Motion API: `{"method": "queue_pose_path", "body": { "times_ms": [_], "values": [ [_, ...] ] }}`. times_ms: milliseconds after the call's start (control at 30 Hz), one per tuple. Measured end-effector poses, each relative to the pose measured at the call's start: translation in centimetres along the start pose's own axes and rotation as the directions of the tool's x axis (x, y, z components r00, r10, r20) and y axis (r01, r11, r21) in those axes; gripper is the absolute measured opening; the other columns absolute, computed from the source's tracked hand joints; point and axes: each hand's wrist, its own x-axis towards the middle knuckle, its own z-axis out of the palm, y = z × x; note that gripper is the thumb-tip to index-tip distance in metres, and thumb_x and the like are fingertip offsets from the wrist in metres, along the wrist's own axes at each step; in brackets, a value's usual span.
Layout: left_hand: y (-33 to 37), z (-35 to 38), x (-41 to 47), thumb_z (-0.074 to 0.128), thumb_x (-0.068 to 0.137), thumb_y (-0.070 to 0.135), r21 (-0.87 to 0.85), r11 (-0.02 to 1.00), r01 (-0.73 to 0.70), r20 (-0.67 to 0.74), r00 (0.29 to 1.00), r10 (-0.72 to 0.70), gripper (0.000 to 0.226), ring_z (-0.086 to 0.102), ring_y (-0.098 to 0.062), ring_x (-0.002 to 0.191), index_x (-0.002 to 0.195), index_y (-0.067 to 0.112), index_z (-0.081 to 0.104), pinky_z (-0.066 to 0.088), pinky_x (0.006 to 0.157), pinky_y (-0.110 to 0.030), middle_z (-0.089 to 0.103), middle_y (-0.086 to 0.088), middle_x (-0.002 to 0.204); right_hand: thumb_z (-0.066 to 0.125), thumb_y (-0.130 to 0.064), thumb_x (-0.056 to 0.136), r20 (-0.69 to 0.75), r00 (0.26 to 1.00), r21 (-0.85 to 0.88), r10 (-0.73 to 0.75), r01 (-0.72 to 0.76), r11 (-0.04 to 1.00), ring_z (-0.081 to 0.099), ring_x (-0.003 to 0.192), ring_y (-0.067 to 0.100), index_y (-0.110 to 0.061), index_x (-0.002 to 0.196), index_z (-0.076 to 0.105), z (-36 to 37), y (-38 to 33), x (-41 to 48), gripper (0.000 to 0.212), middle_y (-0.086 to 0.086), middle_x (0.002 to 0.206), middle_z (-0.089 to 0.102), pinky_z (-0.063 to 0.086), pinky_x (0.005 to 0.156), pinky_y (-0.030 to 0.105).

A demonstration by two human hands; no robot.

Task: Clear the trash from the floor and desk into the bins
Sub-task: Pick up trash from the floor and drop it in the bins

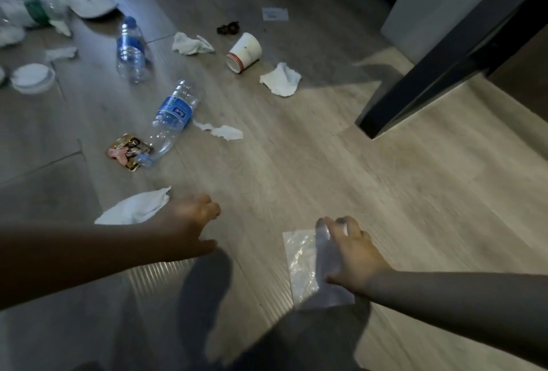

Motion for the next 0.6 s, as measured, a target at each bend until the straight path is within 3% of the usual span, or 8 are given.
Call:
{"method": "queue_pose_path", "body": {
  "times_ms": [133, 267, 367, 500, 600],
  "values": [
    [-1.0, 0.3, -1.6, 0.064, 0.083, 0.047, -0.03, 0.996, 0.082, -0.013, 0.997, -0.083, 0.052, 0.048, -0.009, 0.109, 0.127, 0.024, 0.051, 0.046, 0.09, -0.024, 0.049, 0.005, 0.124, 0.065, -0.017, 0.082, 0.037, 0.992, 0.067, -0.117, 0.115, 0.991, 0.06, 0.1, 0.022, -0.036, 0.136, 0.028, 0.6, -1.8, 0.4, 0.068, 0.0, 0.131, 0.028, 0.051, 0.084, 0.027],
    [-3.1, 0.6, -2.4, 0.064, 0.082, 0.049, -0.063, 0.986, 0.157, -0.047, 0.986, -0.16, 0.04, 0.05, -0.007, 0.1, 0.114, 0.027, 0.056, 0.048, 0.085, -0.025, 0.052, 0.007, 0.113, 0.058, -0.002, 0.082, 0.033, 0.984, 0.043, -0.173, 0.171, 0.984, 0.06, 0.097, 0.019, -0.029, 0.135, 0.032, 1.1, -3.6, 1.9, 0.065, 0.0, 0.124, 0.039, 0.05, 0.08, 0.025],
    [-5.6, 0.6, -2.7, 0.064, 0.08, 0.049, -0.01, 0.98, 0.198, -0.087, 0.976, -0.198, 0.043, 0.054, -0.017, 0.101, 0.112, 0.022, 0.055, 0.047, 0.083, -0.03, 0.054, 0.001, 0.111, 0.06, -0.012, 0.08, 0.036, 0.979, 0.027, -0.2, 0.199, 0.98, 0.059, 0.1, 0.023, -0.022, 0.127, 0.038, 0.2, -4.8, 3.7, 0.053, 0.004, 0.112, 0.055, 0.047, 0.079, 0.029],
    [-8.3, 0.6, -3.0, 0.068, 0.077, 0.049, -0.029, 0.96, 0.28, -0.098, 0.955, -0.281, 0.057, 0.052, -0.021, 0.103, 0.122, 0.017, 0.052, 0.046, 0.082, -0.031, 0.053, -0.004, 0.119, 0.075, -0.033, 0.069, 0.121, 0.98, -0.132, -0.156, 0.172, 0.976, 0.054, 0.104, 0.023, -0.021, 0.123, 0.036, -0.1, -6.0, 4.3, 0.068, 0.002, 0.115, 0.045, 0.045, 0.08, 0.029],
    [-9.5, 1.2, -3.1, 0.069, 0.076, 0.05, -0.032, 0.949, 0.312, -0.093, 0.945, -0.314, 0.059, 0.051, -0.02, 0.102, 0.122, 0.019, 0.049, 0.044, 0.075, -0.029, 0.051, -0.003, 0.118, 0.066, -0.028, 0.08, 0.145, 0.975, -0.183, -0.169, 0.195, 0.964, 0.059, 0.1, 0.024, -0.02, 0.122, 0.034, 1.3, -6.2, 3.8, 0.053, 0.004, 0.119, 0.047, 0.048, 0.079, 0.031]
  ]
}}
